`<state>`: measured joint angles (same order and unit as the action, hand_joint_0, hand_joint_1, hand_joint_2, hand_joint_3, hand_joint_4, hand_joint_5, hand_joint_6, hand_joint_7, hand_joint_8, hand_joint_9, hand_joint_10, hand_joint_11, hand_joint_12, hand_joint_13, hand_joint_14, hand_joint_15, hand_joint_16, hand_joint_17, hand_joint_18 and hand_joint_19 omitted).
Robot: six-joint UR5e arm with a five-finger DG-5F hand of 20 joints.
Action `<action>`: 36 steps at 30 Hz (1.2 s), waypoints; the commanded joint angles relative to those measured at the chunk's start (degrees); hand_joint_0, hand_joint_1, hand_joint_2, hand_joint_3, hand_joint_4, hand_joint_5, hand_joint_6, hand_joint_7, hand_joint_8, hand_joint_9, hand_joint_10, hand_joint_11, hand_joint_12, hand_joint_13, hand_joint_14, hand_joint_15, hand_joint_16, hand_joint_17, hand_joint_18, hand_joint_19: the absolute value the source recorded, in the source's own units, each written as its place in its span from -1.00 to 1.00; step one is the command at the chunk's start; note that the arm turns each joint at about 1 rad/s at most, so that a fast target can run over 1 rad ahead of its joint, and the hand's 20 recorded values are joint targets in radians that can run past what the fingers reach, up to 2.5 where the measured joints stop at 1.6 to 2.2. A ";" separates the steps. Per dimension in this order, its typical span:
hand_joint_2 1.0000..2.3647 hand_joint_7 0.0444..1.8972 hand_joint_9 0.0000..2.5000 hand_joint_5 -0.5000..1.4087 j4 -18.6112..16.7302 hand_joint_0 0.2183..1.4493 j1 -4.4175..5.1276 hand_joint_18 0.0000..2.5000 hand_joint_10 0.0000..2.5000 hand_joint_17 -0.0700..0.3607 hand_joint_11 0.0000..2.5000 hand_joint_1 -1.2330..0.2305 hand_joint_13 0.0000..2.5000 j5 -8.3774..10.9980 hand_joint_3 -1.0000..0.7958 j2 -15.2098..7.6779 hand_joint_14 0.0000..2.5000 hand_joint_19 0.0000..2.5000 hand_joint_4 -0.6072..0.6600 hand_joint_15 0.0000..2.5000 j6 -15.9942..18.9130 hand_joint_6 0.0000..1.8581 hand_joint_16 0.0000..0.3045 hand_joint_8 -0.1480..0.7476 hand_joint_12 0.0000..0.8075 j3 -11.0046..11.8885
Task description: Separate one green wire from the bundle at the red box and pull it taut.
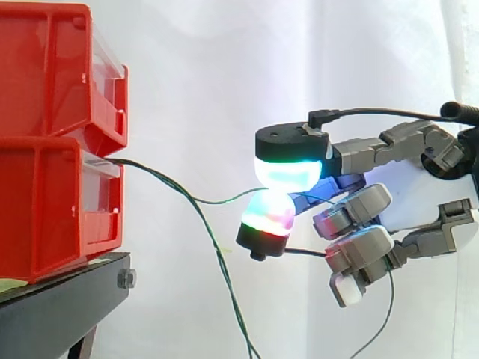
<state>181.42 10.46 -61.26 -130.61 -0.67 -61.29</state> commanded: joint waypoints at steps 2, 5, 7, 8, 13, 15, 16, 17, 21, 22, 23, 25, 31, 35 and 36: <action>-0.98 -0.01 -0.22 -0.67 0.07 -0.38 0.00 -0.24 -0.20 -0.13 0.09 -0.30 0.11 0.00 -0.18 0.00 -0.99 -0.43 0.10 0.20 -0.03 0.00 -0.66 -0.13 -0.25 0.11; -0.99 0.03 -0.21 -0.66 0.07 -0.43 0.00 -0.24 -0.20 -0.12 0.07 -0.19 0.11 0.00 -0.35 0.00 -0.99 -0.43 0.12 0.20 -0.03 -0.01 -0.65 -0.12 -0.25 0.03; -1.00 0.04 -0.20 -0.66 -0.02 -0.45 0.09 -0.24 -0.22 -0.12 0.08 -0.14 0.12 0.00 -0.40 0.00 -0.99 -0.43 0.13 0.19 -0.03 -0.01 -0.65 -0.10 -0.21 0.11; -1.00 0.04 -0.20 -0.65 -0.02 -0.46 0.09 -0.23 -0.23 -0.11 0.08 -0.12 0.12 0.00 -0.41 0.00 -0.99 -0.43 0.13 0.19 -0.03 -0.02 -0.65 -0.09 -0.21 0.11; -0.98 0.09 -0.17 -0.65 0.07 -0.39 0.09 -0.24 -0.30 -0.13 0.13 -0.13 0.11 0.00 -0.23 0.00 -0.99 -0.42 0.11 0.19 -0.12 -0.02 -0.66 -0.12 -0.26 0.03; -0.98 0.08 -0.17 -0.64 0.07 -0.40 0.00 -0.20 -0.20 -0.08 0.05 -0.19 0.13 -0.09 -0.10 0.00 -1.00 -0.44 0.12 0.18 -0.03 0.00 -0.63 -0.06 -0.18 0.11; -0.98 0.12 -0.17 -0.64 -0.02 -0.39 0.09 -0.19 -0.17 -0.07 0.03 -0.22 0.14 -0.09 -0.03 0.00 -1.00 -0.44 0.13 0.18 -0.03 0.00 -0.62 -0.03 -0.16 0.03; -0.97 0.12 -0.17 -0.64 0.07 -0.38 0.09 -0.19 -0.17 -0.07 0.03 -0.24 0.14 -0.09 0.01 0.00 -1.00 -0.44 0.09 0.18 -0.03 0.00 -0.62 -0.01 -0.15 0.11; -0.98 0.10 -0.18 -0.64 0.07 -0.37 0.09 -0.18 -0.16 -0.06 0.03 -0.28 0.15 0.00 0.04 -0.09 -1.00 -0.44 0.03 0.18 -0.03 0.01 -0.61 -0.03 -0.14 0.03; -0.97 0.09 -0.17 -0.64 0.07 -0.36 0.00 -0.19 -0.17 -0.07 0.03 -0.28 0.14 0.00 0.03 0.00 -1.00 -0.44 0.02 0.18 -0.03 0.01 -0.62 -0.04 -0.15 0.11; -0.97 0.08 -0.18 -0.65 0.07 -0.36 0.09 -0.19 -0.19 -0.07 0.05 -0.29 0.14 0.00 0.02 0.00 -1.00 -0.44 0.02 0.18 -0.03 0.01 -0.62 -0.06 -0.16 0.11; -0.98 0.06 -0.18 -0.65 0.07 -0.35 0.00 -0.19 -0.19 -0.07 0.05 -0.29 0.14 -0.09 0.01 0.00 -1.00 -0.44 0.03 0.19 -0.03 0.01 -0.62 -0.06 -0.16 0.11; -0.99 0.03 -0.17 -0.65 0.07 -0.42 0.00 -0.23 -0.30 -0.12 0.12 -0.14 0.11 -0.09 -0.35 0.00 -0.99 -0.41 0.13 0.20 0.06 -0.01 -0.65 -0.11 -0.24 0.03; -0.98 0.07 -0.17 -0.65 0.07 -0.39 0.09 -0.23 -0.33 -0.13 0.15 -0.14 0.11 0.00 -0.28 0.00 -0.99 -0.41 0.11 0.19 0.06 -0.01 -0.66 -0.13 -0.26 0.03; -0.98 0.08 -0.17 -0.65 0.07 -0.38 0.00 -0.23 -0.33 -0.13 0.15 -0.17 0.11 0.00 -0.25 0.00 -0.99 -0.42 0.12 0.19 0.06 -0.01 -0.66 -0.14 -0.26 0.03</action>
<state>181.50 10.52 -61.30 -130.63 -0.62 -61.25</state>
